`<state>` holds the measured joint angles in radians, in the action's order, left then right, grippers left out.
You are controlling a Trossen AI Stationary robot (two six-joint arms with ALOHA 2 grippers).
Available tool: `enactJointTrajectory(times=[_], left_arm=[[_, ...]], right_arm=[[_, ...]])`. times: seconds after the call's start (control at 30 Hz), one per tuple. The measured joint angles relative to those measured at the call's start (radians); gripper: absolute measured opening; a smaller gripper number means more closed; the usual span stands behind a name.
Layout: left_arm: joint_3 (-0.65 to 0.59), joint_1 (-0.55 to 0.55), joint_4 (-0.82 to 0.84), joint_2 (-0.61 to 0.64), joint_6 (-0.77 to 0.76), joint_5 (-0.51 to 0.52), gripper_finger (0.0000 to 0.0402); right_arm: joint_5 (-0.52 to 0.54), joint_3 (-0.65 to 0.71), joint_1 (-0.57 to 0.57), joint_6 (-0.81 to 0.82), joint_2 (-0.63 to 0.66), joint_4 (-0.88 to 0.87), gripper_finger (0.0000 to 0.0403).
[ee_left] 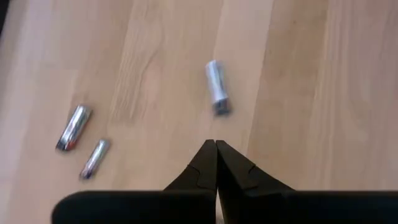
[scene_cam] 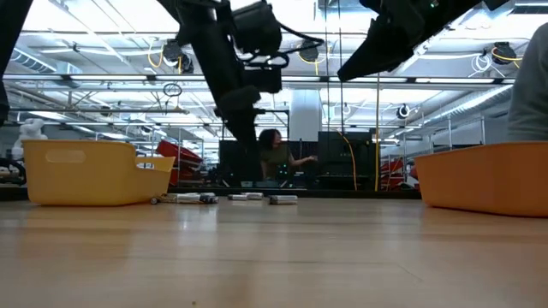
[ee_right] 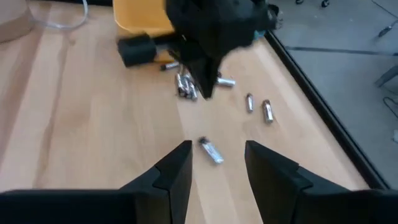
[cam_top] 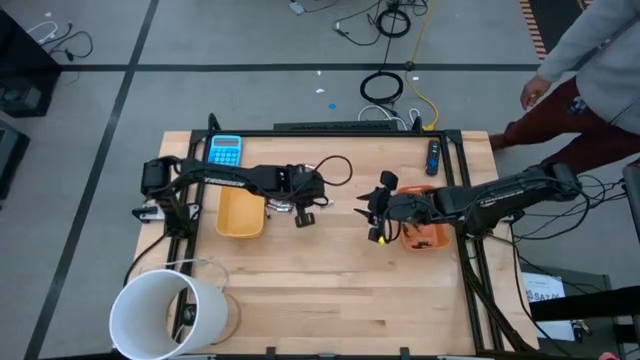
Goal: Sort batteries
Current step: Put the silver battery into the yellow bin
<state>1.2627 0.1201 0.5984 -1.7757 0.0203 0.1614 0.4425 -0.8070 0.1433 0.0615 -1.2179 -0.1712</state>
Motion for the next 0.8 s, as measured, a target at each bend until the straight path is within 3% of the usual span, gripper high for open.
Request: enactJointTrajectory(times=[0.07,0.2,0.3,0.37,0.47,0.6,0.8], left_arm=[[0.009,-0.011,0.026,0.014,-0.022,-0.001,0.0001],[0.009,-0.049,0.052,0.033,-0.068,-0.069,0.0003],[0.009,-0.087,0.070,0.033,-0.066,-0.156,0.0005],[0.004,-0.113,0.061,0.033,-0.070,-0.161,0.0006],[-0.016,-0.151,0.019,0.028,-0.099,-0.110,0.0013],[-0.017,-0.193,0.014,0.028,-0.130,-0.049,0.0052],[-0.017,-0.226,0.011,0.028,-0.146,0.014,0.0120]], right_arm=[[-0.018,0.000,-0.007,0.003,0.026,-0.047,0.0139],[-0.196,0.004,-0.007,0.092,0.018,-0.039,0.0139],[-0.129,0.032,0.036,0.030,-0.094,0.026,0.0141],[-0.115,0.033,0.052,0.015,-0.186,0.044,0.0145],[-0.146,0.031,0.066,0.057,-0.299,0.119,0.0153],[-0.207,0.031,0.091,0.123,-0.442,0.140,0.0156],[-0.078,0.029,0.123,0.163,-0.536,0.167,0.0154]])
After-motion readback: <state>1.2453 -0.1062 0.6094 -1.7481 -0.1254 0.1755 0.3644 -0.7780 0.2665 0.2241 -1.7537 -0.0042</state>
